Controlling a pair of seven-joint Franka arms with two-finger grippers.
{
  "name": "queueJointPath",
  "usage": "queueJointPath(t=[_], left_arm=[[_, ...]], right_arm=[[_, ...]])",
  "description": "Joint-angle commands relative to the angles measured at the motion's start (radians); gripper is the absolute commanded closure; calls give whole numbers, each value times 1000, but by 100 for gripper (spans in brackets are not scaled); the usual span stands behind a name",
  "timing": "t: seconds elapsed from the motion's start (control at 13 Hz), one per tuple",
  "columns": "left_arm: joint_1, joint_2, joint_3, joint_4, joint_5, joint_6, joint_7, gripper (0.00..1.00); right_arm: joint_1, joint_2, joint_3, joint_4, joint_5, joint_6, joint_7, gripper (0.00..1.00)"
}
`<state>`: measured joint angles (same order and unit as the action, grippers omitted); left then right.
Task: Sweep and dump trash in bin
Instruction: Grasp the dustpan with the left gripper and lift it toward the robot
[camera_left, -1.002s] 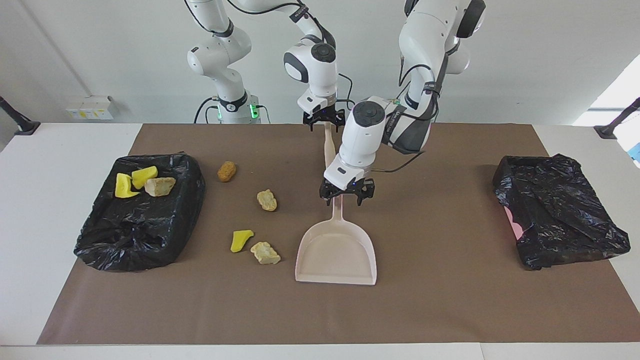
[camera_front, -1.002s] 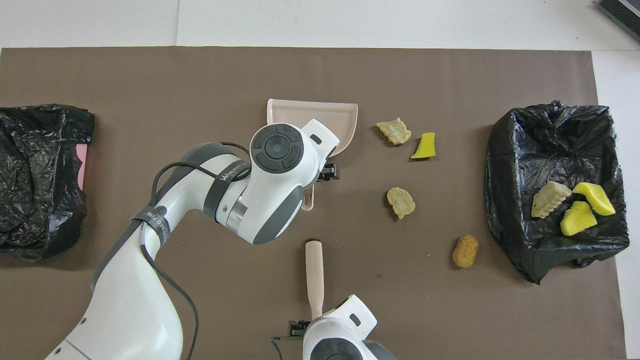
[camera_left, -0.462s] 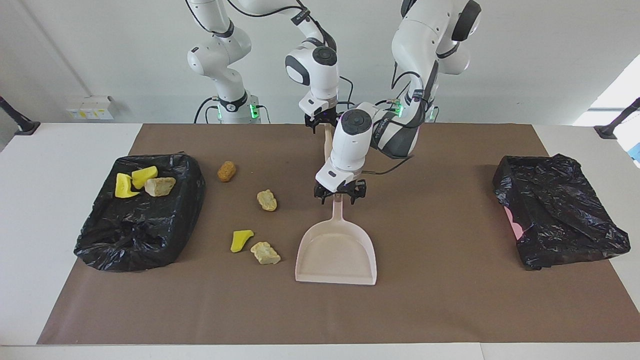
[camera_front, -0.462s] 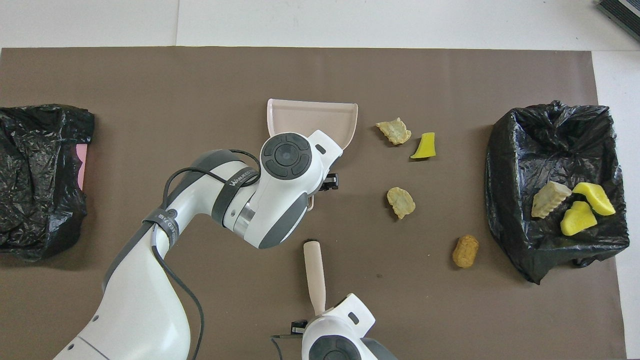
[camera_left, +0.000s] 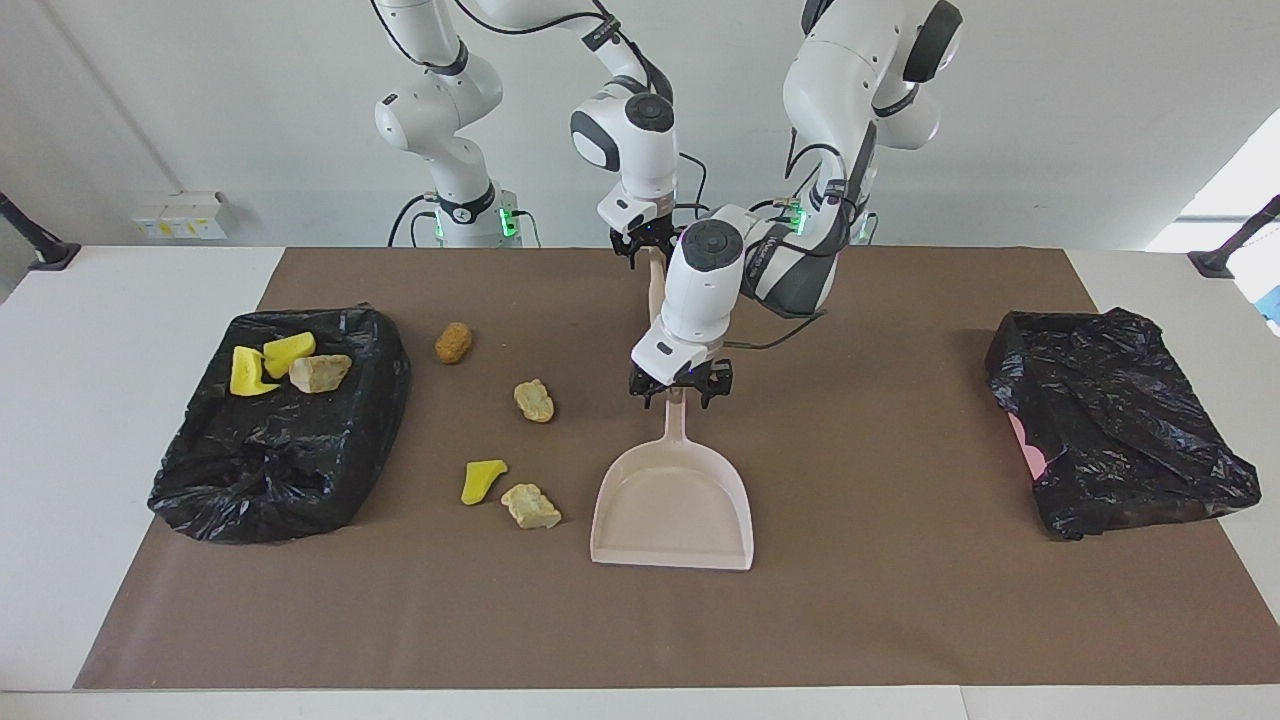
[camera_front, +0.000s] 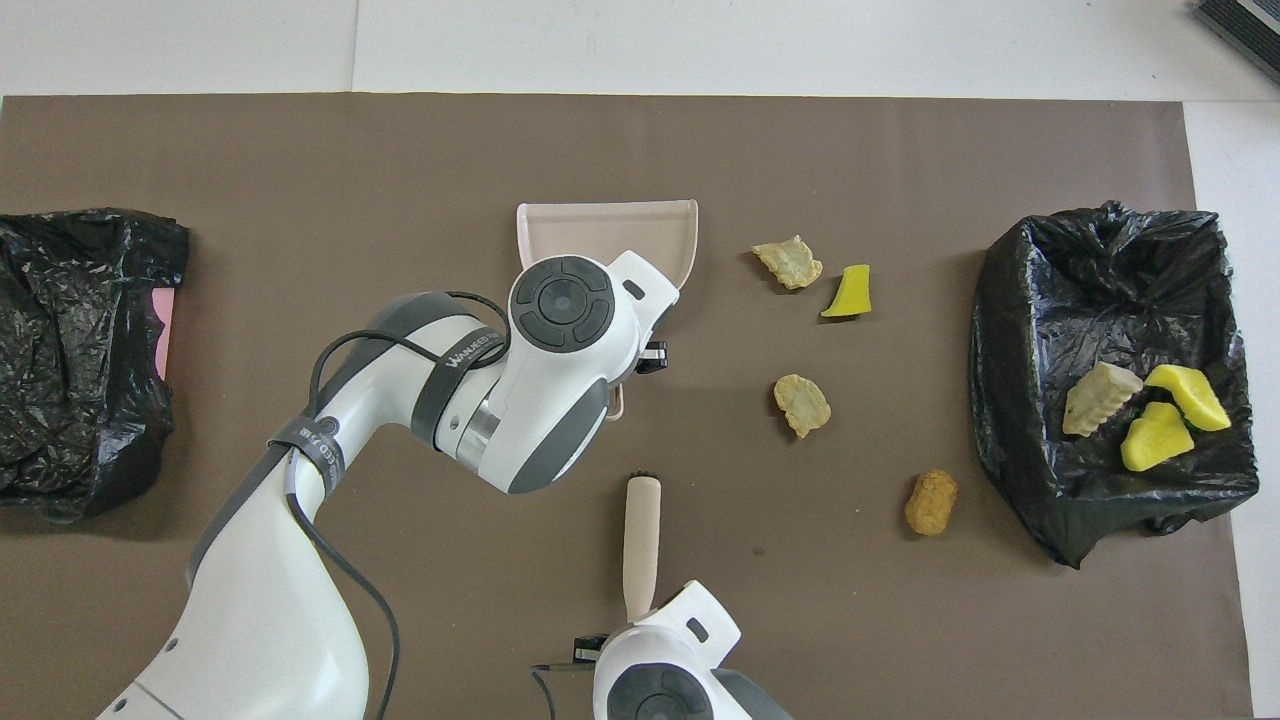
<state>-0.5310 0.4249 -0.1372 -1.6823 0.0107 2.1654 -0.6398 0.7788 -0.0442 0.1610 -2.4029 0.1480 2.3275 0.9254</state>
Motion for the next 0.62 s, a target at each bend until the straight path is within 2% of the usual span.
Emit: queueJointPath(t=[0.0,0.15,0.31,0.54], left_arm=[[3,-23,14,3,11,-25,35,100],[53,-84,30,0,9,-94,279,100],[84,-133,37,-7,9,-168,508,100],[202,-227,42,-19,8,-280,835,100]], right_arm=[[-13,-9,-1,33,21,-58,-16,100],[-41,-61,-8,37,22,-141,-43,100],[-122,-127,-8,42,21,-212,-104,100],[-272,-224,-11,47,-2,-394,-223,100]])
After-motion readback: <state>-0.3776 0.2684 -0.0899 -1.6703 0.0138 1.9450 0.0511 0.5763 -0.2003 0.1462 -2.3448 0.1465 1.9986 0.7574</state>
